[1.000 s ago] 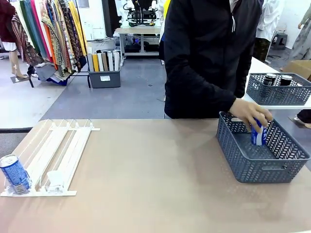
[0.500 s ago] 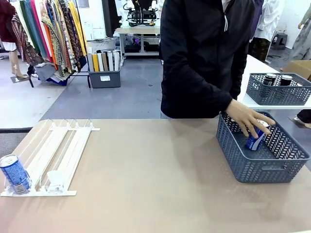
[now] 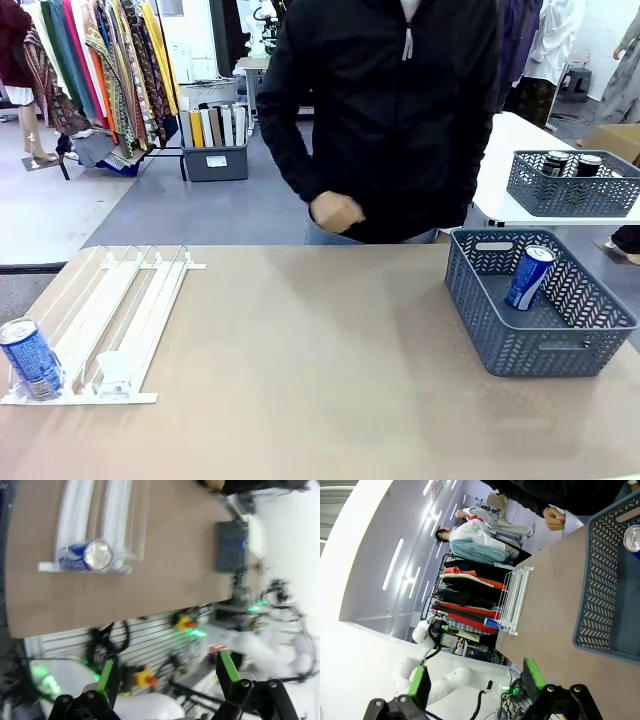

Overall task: Retrieve and store the cans from the dispenser.
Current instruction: Pick up one can from the Automatic Can Dispenser and place it in the middle of the table.

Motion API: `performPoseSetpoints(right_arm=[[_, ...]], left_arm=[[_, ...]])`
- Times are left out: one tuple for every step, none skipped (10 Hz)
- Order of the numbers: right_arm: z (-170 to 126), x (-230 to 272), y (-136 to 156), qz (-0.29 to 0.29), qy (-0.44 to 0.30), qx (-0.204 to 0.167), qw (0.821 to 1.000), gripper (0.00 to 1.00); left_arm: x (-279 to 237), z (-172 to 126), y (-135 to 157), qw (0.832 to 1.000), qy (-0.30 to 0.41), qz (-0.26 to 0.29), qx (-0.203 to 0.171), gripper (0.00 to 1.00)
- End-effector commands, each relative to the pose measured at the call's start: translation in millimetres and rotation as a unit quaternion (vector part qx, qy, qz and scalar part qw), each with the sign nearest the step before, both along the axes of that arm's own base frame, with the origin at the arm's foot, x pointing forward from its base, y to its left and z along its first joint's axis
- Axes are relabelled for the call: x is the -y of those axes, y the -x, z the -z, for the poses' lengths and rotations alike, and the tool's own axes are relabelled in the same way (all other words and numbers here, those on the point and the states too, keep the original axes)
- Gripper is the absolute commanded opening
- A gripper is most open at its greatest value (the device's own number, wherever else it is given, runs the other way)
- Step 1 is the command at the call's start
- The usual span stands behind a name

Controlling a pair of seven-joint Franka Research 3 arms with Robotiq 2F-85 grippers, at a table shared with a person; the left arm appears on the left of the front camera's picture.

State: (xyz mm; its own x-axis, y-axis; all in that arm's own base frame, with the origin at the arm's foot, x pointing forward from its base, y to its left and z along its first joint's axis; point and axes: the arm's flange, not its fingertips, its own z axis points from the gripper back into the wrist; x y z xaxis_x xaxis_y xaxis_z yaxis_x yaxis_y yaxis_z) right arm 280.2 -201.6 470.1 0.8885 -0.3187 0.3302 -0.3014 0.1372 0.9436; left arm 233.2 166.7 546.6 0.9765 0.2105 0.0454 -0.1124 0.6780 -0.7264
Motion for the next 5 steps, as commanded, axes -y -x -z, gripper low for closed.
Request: performPoseSetpoints(right_arm=[[-2,1,-1,-0.001,-0.001,0.013,1.000,1.00],[-2,1,-1,-0.001,-0.001,0.013,1.000,1.00],[-2,1,-1,-0.001,-0.001,0.013,1.000,1.00],[-2,1,-1,-0.001,-0.001,0.013,1.000,1.00],[-2,1,-1,-0.001,-0.001,0.013,1.000,1.00]], left_arm=[[47,14,-17,0.991,-0.114,0.054,-0.043,1.00],[65,24,-30,0.985,-0.147,0.069,-0.059,1.00],[82,35,-42,0.978,-0.179,0.079,-0.075,1.00],[97,46,-52,0.972,-0.208,0.075,-0.083,1.00],[107,55,-60,0.964,-0.247,0.060,-0.074,1.00]])
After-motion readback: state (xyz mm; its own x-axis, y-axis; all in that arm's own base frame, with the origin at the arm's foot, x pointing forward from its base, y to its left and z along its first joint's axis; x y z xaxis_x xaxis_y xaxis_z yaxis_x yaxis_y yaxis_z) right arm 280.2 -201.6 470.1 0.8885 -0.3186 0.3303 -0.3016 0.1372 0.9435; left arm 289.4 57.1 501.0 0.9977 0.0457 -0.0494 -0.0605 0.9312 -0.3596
